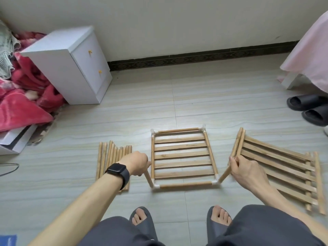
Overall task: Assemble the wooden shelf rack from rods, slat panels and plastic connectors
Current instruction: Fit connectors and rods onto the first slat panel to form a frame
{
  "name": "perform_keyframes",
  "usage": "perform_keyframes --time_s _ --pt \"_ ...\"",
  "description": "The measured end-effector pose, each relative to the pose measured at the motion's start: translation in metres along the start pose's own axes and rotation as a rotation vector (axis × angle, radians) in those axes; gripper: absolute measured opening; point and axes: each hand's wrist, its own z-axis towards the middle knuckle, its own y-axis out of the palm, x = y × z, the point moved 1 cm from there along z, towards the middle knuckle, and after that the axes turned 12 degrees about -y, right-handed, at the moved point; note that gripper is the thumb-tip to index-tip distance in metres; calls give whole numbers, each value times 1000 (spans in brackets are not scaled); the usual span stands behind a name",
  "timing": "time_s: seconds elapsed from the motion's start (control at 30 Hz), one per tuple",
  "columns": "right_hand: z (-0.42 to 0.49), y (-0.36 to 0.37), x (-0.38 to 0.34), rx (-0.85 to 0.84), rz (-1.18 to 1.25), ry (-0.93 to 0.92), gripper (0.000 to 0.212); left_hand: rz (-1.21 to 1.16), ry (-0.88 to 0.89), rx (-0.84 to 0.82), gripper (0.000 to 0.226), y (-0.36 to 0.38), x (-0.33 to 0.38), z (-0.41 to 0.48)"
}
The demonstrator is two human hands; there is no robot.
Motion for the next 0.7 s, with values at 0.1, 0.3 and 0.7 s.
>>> perform_keyframes --time_s 0.1,0.3,0.7 --pt "8 5 -5 -32 -60 11 39 9 33 200 23 29 -1 0" --pt "18 -1 -11 -114 -143 0 43 -246 102 306 14 52 -8 0" --pt "1 12 -74 -201 93 48 58 -1097 47 111 60 25 -5 5"
